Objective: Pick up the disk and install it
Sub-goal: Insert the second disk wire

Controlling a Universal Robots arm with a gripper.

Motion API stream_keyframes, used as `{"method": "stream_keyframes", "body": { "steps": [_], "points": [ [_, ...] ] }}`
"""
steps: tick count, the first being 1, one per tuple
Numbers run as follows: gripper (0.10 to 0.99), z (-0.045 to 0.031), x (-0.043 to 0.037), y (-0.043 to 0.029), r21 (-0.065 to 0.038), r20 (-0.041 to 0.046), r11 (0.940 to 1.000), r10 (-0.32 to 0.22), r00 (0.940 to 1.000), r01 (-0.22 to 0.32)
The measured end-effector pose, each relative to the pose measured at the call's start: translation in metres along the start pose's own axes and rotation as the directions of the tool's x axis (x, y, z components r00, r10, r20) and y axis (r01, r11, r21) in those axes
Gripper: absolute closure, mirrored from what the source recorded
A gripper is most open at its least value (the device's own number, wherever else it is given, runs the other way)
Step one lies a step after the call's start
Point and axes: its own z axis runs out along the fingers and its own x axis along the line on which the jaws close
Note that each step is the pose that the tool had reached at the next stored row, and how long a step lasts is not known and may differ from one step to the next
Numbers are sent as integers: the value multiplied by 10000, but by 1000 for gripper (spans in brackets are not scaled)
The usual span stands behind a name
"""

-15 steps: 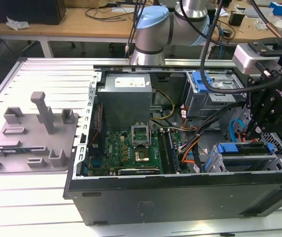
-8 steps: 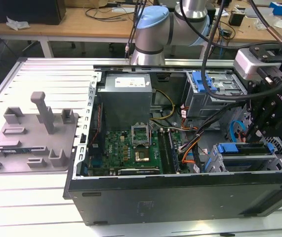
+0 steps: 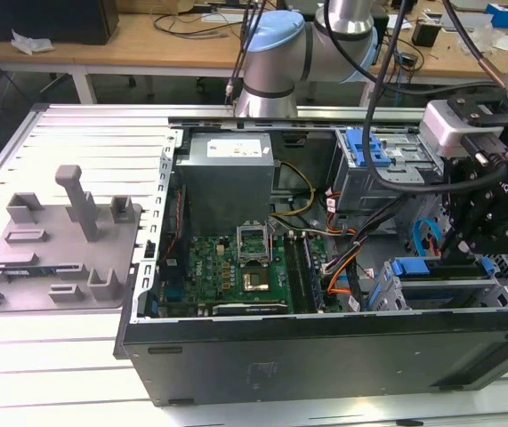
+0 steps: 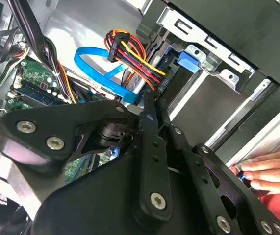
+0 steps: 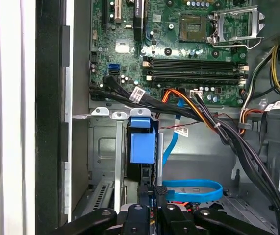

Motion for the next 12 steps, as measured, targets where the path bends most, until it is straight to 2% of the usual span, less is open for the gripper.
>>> {"method": "stream_keyframes", "body": {
  "steps": [12],
  "points": [
    [925,77,9,0,1,35,10000,-43,10000,43]
  ]
}}
